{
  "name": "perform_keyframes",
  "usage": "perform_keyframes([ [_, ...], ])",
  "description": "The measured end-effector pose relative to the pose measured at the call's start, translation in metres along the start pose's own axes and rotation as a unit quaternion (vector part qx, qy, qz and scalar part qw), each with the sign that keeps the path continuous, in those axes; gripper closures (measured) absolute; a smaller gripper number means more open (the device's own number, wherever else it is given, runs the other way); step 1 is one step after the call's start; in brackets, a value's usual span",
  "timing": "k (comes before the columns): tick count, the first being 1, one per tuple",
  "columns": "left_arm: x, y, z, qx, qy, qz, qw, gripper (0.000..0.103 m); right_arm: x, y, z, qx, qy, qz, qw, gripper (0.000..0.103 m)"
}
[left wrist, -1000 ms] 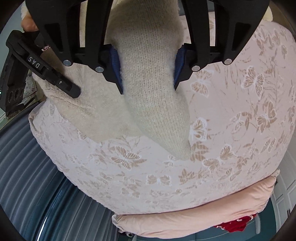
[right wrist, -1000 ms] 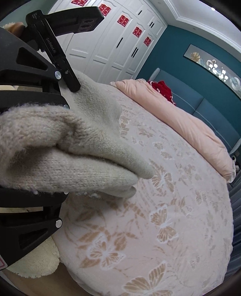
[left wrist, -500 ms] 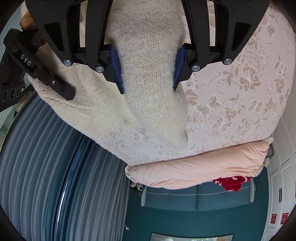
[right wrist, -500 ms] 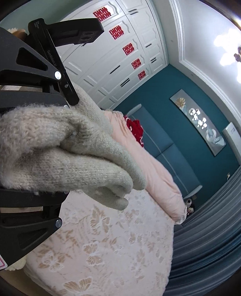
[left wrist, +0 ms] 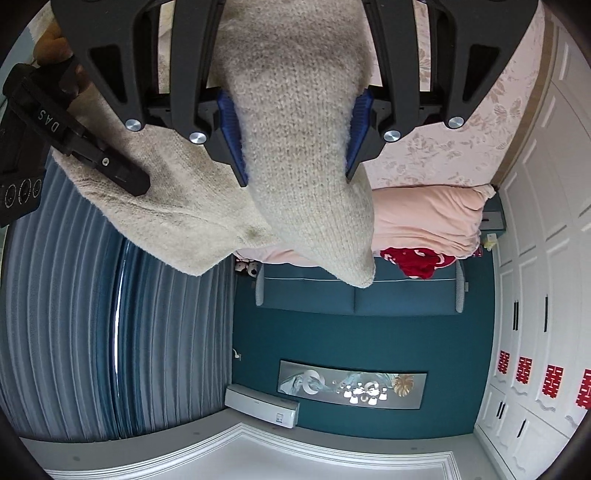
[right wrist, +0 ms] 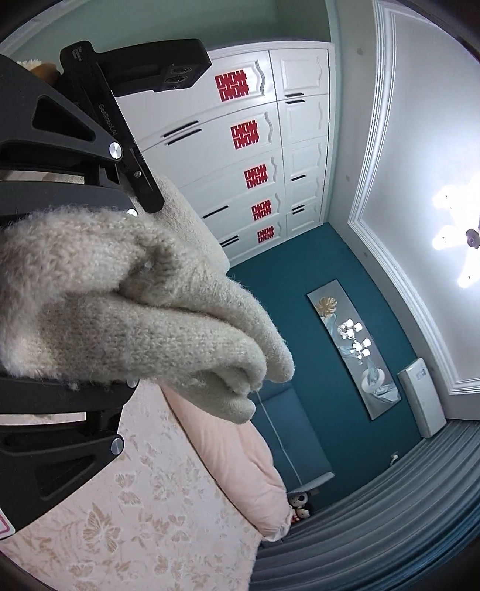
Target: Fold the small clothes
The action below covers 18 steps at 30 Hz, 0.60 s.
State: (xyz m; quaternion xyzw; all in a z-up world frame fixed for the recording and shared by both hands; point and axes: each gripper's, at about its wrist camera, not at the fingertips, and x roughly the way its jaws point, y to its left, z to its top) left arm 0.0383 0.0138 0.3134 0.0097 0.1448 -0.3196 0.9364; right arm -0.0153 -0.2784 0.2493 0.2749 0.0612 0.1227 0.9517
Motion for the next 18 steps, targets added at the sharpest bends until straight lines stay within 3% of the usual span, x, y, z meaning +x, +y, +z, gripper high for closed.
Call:
perform_keyframes([
  [3, 0.020, 0.040, -0.034, -0.017, 0.027, 0.016, 0.9994, 0.049, 0.036, -0.020, -0.052, 0.036, 0.055, -0.021, 0.998, 0.063],
  [5, 0.046, 0.074, -0.081, -0.041, 0.067, 0.008, 0.9968, 0.039, 0.061, -0.054, -0.114, 0.065, 0.108, -0.058, 0.990, 0.051],
  [6, 0.061, 0.092, -0.113, -0.058, 0.091, 0.009, 0.9941, 0.029, 0.071, -0.074, -0.150, 0.077, 0.143, -0.086, 0.983, 0.046],
  [8, 0.086, 0.127, -0.187, -0.097, 0.162, 0.044, 0.9810, 0.026, 0.076, -0.118, -0.220, 0.090, 0.225, -0.164, 0.956, 0.044],
  [10, 0.097, 0.157, -0.258, -0.153, 0.234, 0.074, 0.9572, 0.027, 0.060, -0.152, -0.263, 0.118, 0.275, -0.217, 0.929, 0.044],
  [12, 0.089, 0.177, -0.298, -0.208, 0.259, 0.083, 0.9396, 0.028, 0.040, -0.169, -0.272, 0.142, 0.275, -0.228, 0.923, 0.044],
  [13, 0.083, 0.183, -0.307, -0.228, 0.257, 0.079, 0.9360, 0.028, 0.037, -0.172, -0.270, 0.136, 0.273, -0.232, 0.924, 0.044],
  [16, 0.075, 0.180, -0.311, -0.254, 0.244, 0.061, 0.9340, 0.023, 0.055, -0.168, -0.255, 0.112, 0.278, -0.219, 0.929, 0.043],
  [18, 0.086, 0.173, -0.308, -0.253, 0.246, 0.054, 0.9344, 0.012, 0.077, -0.175, -0.252, 0.123, 0.297, -0.208, 0.924, 0.028],
])
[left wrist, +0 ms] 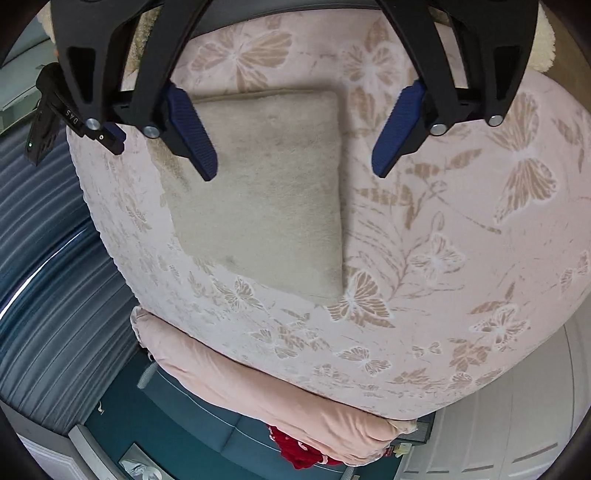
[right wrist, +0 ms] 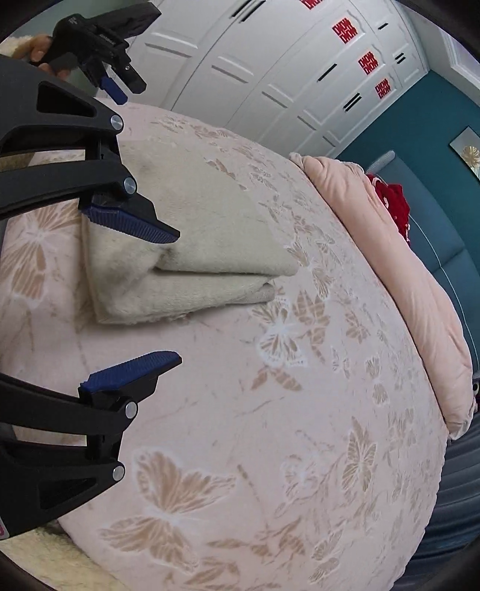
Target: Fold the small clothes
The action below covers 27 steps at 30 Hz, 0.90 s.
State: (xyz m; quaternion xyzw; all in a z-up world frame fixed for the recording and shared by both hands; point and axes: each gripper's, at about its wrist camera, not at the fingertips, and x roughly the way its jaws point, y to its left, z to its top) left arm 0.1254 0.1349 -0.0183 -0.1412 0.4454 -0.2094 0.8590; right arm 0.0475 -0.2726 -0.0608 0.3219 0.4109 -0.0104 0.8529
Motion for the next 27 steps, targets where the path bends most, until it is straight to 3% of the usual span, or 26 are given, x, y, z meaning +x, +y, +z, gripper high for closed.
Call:
perform_keyframes([
  [1, 0.007, -0.005, 0.001, 0.002, 0.001, 0.001, 1.0000, 0.011, 0.013, 0.005, 0.009, 0.003, 0.009, 0.001, 1.000, 0.023],
  [4, 0.041, -0.008, 0.003, -0.006, 0.034, 0.025, 0.9991, 0.011, 0.046, 0.006, 0.013, 0.011, 0.034, -0.023, 0.999, 0.023],
  [7, 0.075, 0.006, -0.008, -0.044, 0.083, 0.033, 0.9951, 0.012, 0.077, 0.002, 0.012, 0.046, 0.068, -0.003, 0.997, 0.023],
  [8, 0.081, 0.010, -0.012, -0.053, 0.092, 0.030, 0.9939, 0.014, 0.086, 0.002, 0.011, 0.056, 0.086, 0.019, 0.995, 0.037],
  [9, 0.085, 0.013, -0.013, -0.054, 0.095, 0.020, 0.9938, 0.027, 0.092, 0.007, 0.013, 0.056, 0.104, 0.042, 0.992, 0.055],
  [10, 0.086, 0.012, -0.012, -0.054, 0.096, 0.003, 0.9939, 0.039, 0.090, 0.015, 0.017, 0.046, 0.103, 0.030, 0.993, 0.065],
  [13, 0.068, -0.002, 0.001, -0.012, 0.077, 0.014, 0.9969, 0.053, 0.058, 0.046, 0.034, -0.004, 0.059, 0.056, 0.997, 0.074],
  [15, 0.056, -0.008, 0.010, 0.018, 0.061, 0.030, 0.9975, 0.055, 0.043, 0.054, 0.040, -0.030, 0.040, 0.060, 0.997, 0.077],
  [17, 0.057, -0.004, 0.012, 0.026, 0.067, 0.052, 0.9961, 0.054, 0.058, 0.044, 0.034, -0.037, 0.066, 0.028, 0.997, 0.072],
  [19, 0.074, 0.003, 0.005, 0.026, 0.096, 0.060, 0.9933, 0.043, 0.090, 0.021, 0.019, -0.042, 0.127, -0.029, 0.990, 0.065],
  [20, 0.078, 0.006, 0.001, 0.020, 0.101, 0.058, 0.9931, 0.041, 0.084, 0.012, 0.015, -0.024, 0.112, -0.020, 0.993, 0.054],
  [21, 0.075, 0.006, -0.001, 0.013, 0.099, 0.054, 0.9936, 0.041, 0.071, 0.010, 0.016, -0.005, 0.090, -0.012, 0.996, 0.054],
  [23, 0.061, 0.001, 0.000, 0.016, 0.083, 0.061, 0.9946, 0.043, 0.036, 0.021, 0.022, -0.015, 0.033, -0.030, 0.999, 0.060],
  [24, 0.054, -0.003, 0.001, 0.021, 0.077, 0.067, 0.9945, 0.042, 0.021, 0.033, 0.025, -0.038, 0.013, -0.016, 0.999, 0.064],
  [26, 0.042, -0.012, 0.003, 0.034, 0.067, 0.070, 0.9948, 0.041, 0.007, 0.056, 0.025, -0.081, 0.007, 0.006, 0.997, 0.080],
  [27, 0.039, -0.018, 0.003, 0.042, 0.063, 0.074, 0.9943, 0.037, 0.008, 0.066, 0.022, -0.101, 0.016, 0.009, 0.995, 0.082],
])
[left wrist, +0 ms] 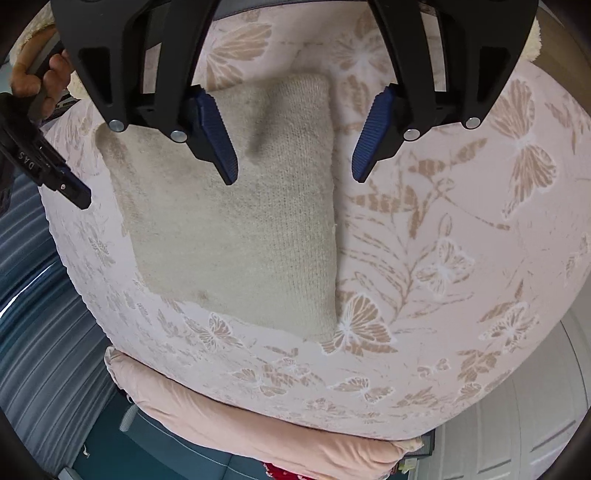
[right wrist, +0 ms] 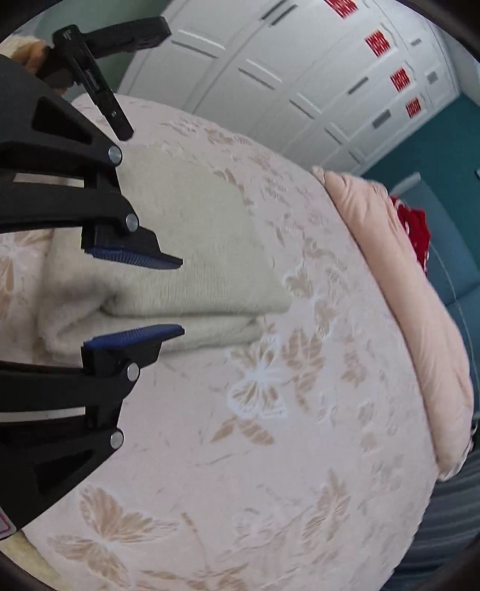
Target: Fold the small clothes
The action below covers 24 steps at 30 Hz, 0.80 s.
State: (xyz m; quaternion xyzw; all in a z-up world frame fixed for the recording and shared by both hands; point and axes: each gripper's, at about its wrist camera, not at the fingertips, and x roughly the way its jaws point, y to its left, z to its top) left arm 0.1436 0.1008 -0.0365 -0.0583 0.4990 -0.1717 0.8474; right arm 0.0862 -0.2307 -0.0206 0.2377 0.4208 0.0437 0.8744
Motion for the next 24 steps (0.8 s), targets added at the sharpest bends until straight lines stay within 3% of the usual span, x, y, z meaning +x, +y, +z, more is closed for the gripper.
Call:
perform_keyframes([
  [3, -0.001, -0.021, -0.006, 0.028, 0.007, 0.017, 0.9994, 0.033, 0.034, 0.011, -0.021, -0.041, 0.055, -0.029, 0.997, 0.088],
  [5, 0.003, -0.032, -0.013, 0.039, 0.012, 0.026, 0.9988, 0.033, 0.068, -0.001, -0.041, -0.030, 0.115, -0.032, 0.992, 0.100],
  [7, 0.007, -0.040, -0.019, 0.044, 0.021, 0.041, 0.9979, 0.033, 0.054, 0.007, -0.042, -0.033, 0.089, -0.041, 0.995, 0.098],
  [8, 0.007, -0.043, -0.021, 0.048, 0.023, 0.047, 0.9975, 0.033, 0.041, 0.019, -0.037, -0.051, 0.074, -0.045, 0.995, 0.094],
  [11, 0.006, -0.049, -0.029, 0.060, 0.023, 0.058, 0.9962, 0.033, 0.013, 0.043, -0.032, -0.103, 0.037, -0.058, 0.992, 0.094],
  [13, 0.009, -0.052, -0.034, 0.065, 0.029, 0.060, 0.9956, 0.033, 0.017, 0.040, -0.039, -0.119, 0.046, -0.084, 0.988, 0.094],
  [15, 0.011, -0.054, -0.038, 0.066, 0.033, 0.068, 0.9950, 0.033, 0.041, 0.019, -0.053, -0.109, 0.089, -0.116, 0.983, 0.096],
  [16, 0.012, -0.055, -0.039, 0.066, 0.033, 0.069, 0.9949, 0.033, 0.049, 0.008, -0.060, -0.095, 0.106, -0.110, 0.984, 0.100],
  [18, 0.014, -0.056, -0.043, 0.067, 0.037, 0.080, 0.9939, 0.033, 0.036, 0.006, -0.060, -0.068, 0.084, -0.090, 0.990, 0.099],
  [21, 0.011, -0.054, -0.048, 0.073, 0.033, 0.092, 0.9925, 0.033, 0.015, 0.011, -0.052, -0.056, 0.060, -0.073, 0.994, 0.091],
  [22, 0.010, -0.053, -0.050, 0.072, 0.034, 0.095, 0.9923, 0.033, 0.010, 0.011, -0.049, -0.051, 0.052, -0.069, 0.995, 0.083],
  [23, 0.009, -0.051, -0.050, 0.068, 0.033, 0.093, 0.9928, 0.033, 0.007, 0.005, -0.044, -0.038, 0.044, -0.066, 0.996, 0.061],
  [24, 0.007, -0.048, -0.050, 0.059, 0.030, 0.088, 0.9940, 0.029, 0.006, -0.002, -0.040, -0.022, 0.033, -0.067, 0.997, 0.050],
])
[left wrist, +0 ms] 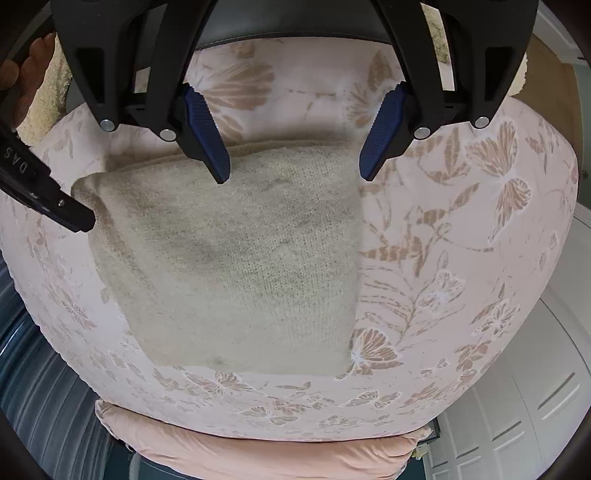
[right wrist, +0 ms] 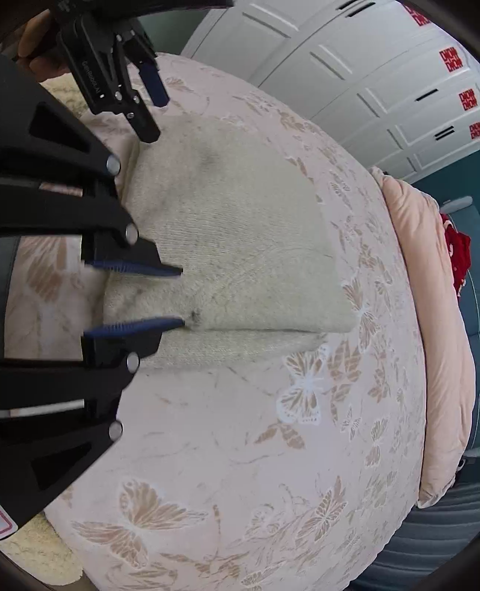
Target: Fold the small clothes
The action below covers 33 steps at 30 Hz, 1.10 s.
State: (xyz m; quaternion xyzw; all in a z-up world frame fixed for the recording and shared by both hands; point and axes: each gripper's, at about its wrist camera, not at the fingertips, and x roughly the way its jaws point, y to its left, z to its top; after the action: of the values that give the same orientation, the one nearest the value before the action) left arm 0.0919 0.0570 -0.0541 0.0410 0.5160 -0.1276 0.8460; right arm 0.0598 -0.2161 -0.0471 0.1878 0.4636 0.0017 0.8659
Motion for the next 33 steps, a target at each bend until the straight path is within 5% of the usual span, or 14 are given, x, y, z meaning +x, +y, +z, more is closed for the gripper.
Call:
perform_keyframes([
  [1, -0.001, 0.005, 0.001, -0.015, -0.003, -0.012, 0.9998, 0.021, 0.002, -0.009, 0.005, 0.017, -0.006, -0.003, 1.000, 0.040],
  [4, -0.004, 0.024, 0.008, -0.070, -0.018, -0.064, 0.9953, 0.012, 0.028, -0.025, 0.022, 0.046, 0.024, 0.012, 0.999, 0.039],
  [10, 0.037, 0.051, 0.023, -0.137, 0.023, -0.119, 0.9831, 0.012, 0.094, -0.041, 0.027, 0.156, 0.100, 0.110, 0.976, 0.034],
  [11, 0.047, 0.054, 0.024, -0.148, 0.035, -0.141, 0.9782, 0.014, 0.102, -0.041, 0.027, 0.174, 0.109, 0.130, 0.970, 0.043],
  [13, 0.064, 0.057, 0.024, -0.169, 0.064, -0.178, 0.9672, 0.037, 0.097, -0.032, 0.036, 0.155, 0.099, 0.130, 0.974, 0.063],
  [14, 0.064, 0.057, 0.026, -0.175, 0.062, -0.182, 0.9656, 0.041, 0.085, -0.023, 0.044, 0.129, 0.080, 0.130, 0.980, 0.068],
  [16, 0.047, 0.051, 0.035, -0.154, 0.035, -0.192, 0.9685, 0.063, 0.050, -0.007, 0.058, 0.089, 0.026, 0.147, 0.985, 0.070],
  [20, 0.018, 0.038, 0.046, -0.108, -0.011, -0.197, 0.9744, 0.063, 0.028, -0.006, 0.061, 0.039, -0.015, 0.106, 0.993, 0.069],
  [23, 0.048, 0.024, 0.041, -0.082, 0.020, -0.165, 0.9827, 0.059, 0.090, -0.035, 0.041, 0.063, 0.092, 0.052, 0.992, 0.061],
  [25, 0.066, 0.019, 0.029, -0.081, 0.043, -0.137, 0.9863, 0.049, 0.074, -0.053, 0.035, 0.088, 0.058, 0.073, 0.992, 0.055],
  [28, 0.041, 0.019, 0.023, -0.075, 0.005, -0.110, 0.9911, 0.042, 0.016, -0.043, 0.042, 0.063, -0.025, 0.035, 0.997, 0.055],
  [31, 0.025, 0.014, 0.025, -0.041, -0.015, -0.070, 0.9966, 0.041, -0.012, -0.026, 0.040, 0.029, -0.058, 0.040, 0.997, 0.070],
  [33, 0.027, 0.009, 0.025, -0.023, -0.006, -0.046, 0.9987, 0.041, 0.006, -0.017, 0.032, 0.003, -0.019, 0.043, 0.999, 0.083],
])
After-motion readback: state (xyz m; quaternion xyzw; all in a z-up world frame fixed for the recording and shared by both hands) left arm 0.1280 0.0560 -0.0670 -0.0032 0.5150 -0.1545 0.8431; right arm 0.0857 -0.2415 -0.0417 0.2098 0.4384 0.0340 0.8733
